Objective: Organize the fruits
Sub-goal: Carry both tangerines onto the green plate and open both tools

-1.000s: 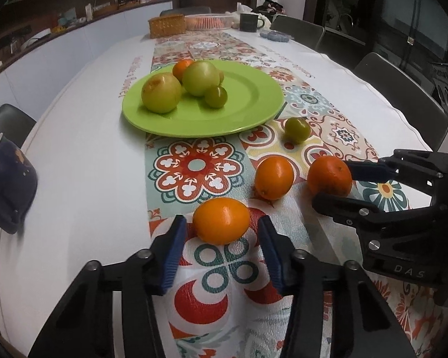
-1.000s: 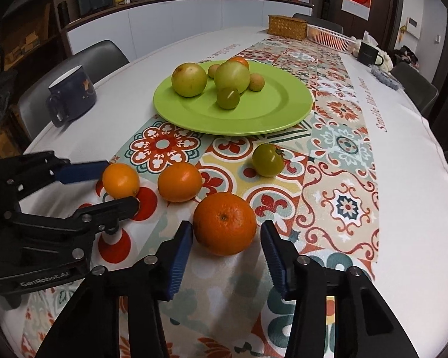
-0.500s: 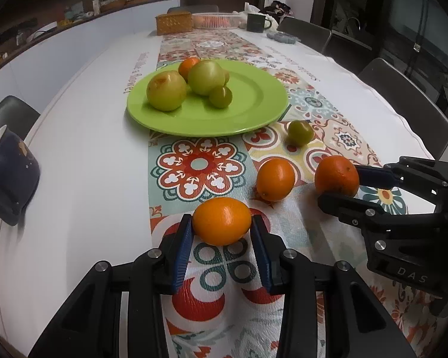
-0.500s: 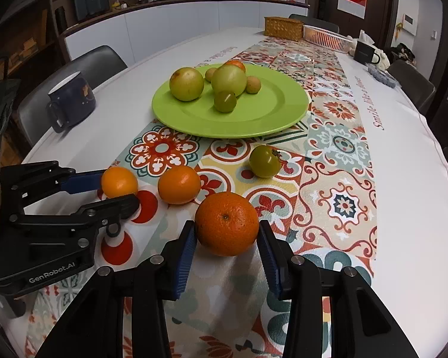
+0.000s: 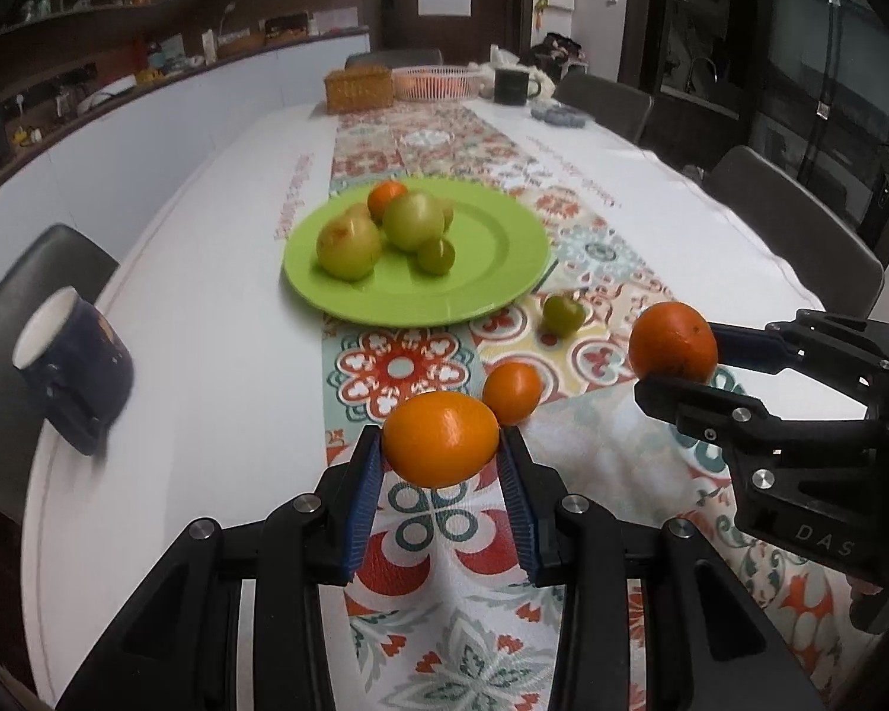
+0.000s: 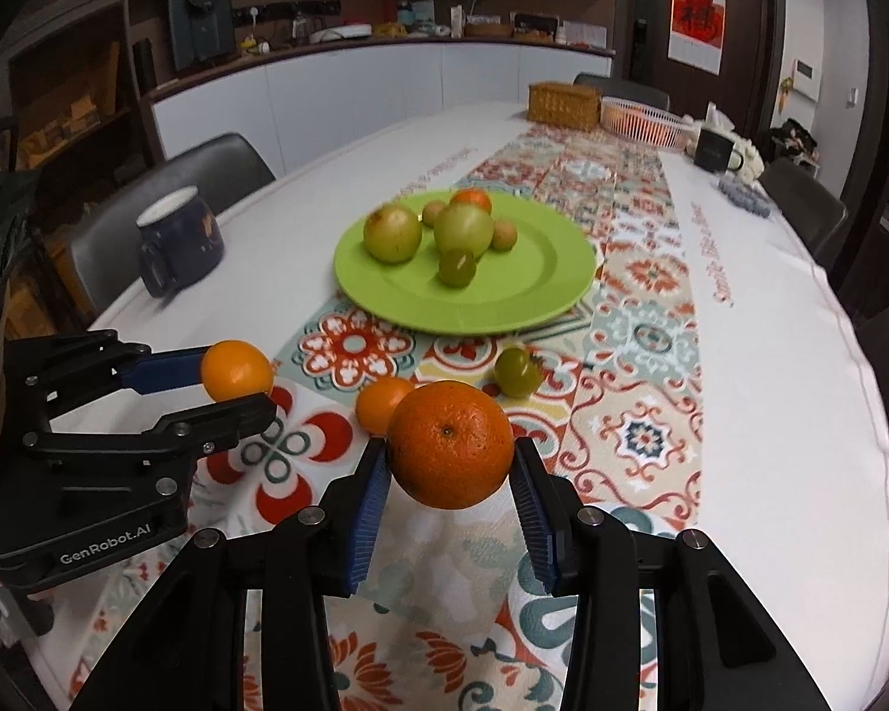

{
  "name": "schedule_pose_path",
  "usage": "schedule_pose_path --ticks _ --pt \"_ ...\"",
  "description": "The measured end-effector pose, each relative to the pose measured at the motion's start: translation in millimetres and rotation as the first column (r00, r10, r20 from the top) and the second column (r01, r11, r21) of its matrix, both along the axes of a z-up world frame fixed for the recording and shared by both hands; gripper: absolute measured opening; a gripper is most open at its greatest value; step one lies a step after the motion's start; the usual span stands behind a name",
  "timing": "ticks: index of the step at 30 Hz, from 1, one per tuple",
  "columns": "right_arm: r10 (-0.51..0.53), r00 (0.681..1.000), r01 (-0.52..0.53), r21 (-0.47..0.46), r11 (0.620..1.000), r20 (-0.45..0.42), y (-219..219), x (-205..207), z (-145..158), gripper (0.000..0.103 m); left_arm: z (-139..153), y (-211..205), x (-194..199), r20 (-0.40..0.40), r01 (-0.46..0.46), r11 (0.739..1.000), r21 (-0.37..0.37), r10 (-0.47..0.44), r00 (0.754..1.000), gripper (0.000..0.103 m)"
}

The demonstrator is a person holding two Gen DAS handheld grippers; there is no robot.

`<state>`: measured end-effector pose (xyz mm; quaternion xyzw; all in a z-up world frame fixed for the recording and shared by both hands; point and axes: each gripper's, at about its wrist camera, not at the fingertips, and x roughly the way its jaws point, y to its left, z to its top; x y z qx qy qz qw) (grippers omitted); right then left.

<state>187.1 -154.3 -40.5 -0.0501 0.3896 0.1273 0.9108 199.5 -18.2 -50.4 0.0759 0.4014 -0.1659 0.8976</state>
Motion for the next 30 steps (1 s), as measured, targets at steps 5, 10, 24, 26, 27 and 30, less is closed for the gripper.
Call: schedule_pose_path --ticks 5,10,24,26,27,30 --pt "-0.001 0.998 0.0 0.011 1.0 0.057 -3.9 -6.6 23.4 0.042 25.3 -3.7 -6.5 0.05 -0.013 1.0 0.001 0.013 0.999 0.038" --pt "-0.001 0.995 0.0 0.016 1.0 0.098 -8.1 -6.0 40.8 0.042 44.5 -8.2 -5.5 0.081 -0.031 0.999 0.012 0.03 0.996 0.038" --pt "-0.007 0.989 0.003 0.028 1.0 0.147 -15.1 40.4 71.1 0.042 75.1 -11.9 31.6 0.142 -0.046 0.999 -0.006 0.047 0.989 0.038" --pt "-0.005 0.99 0.001 0.027 1.0 0.14 -15.2 50.1 71.3 0.042 75.0 -11.5 38.4 0.139 -0.05 0.999 -0.009 0.05 0.989 0.038" --pt "-0.003 0.991 0.0 0.024 1.0 0.137 -15.1 56.4 70.9 0.042 75.4 -11.8 42.0 0.139 -0.051 0.999 -0.01 0.052 0.989 0.038" --pt "0.0 0.992 -0.001 0.011 1.0 0.126 -15.0 71.0 69.1 0.042 74.6 -12.4 55.6 0.136 -0.055 0.998 -0.008 0.055 0.989 0.038"
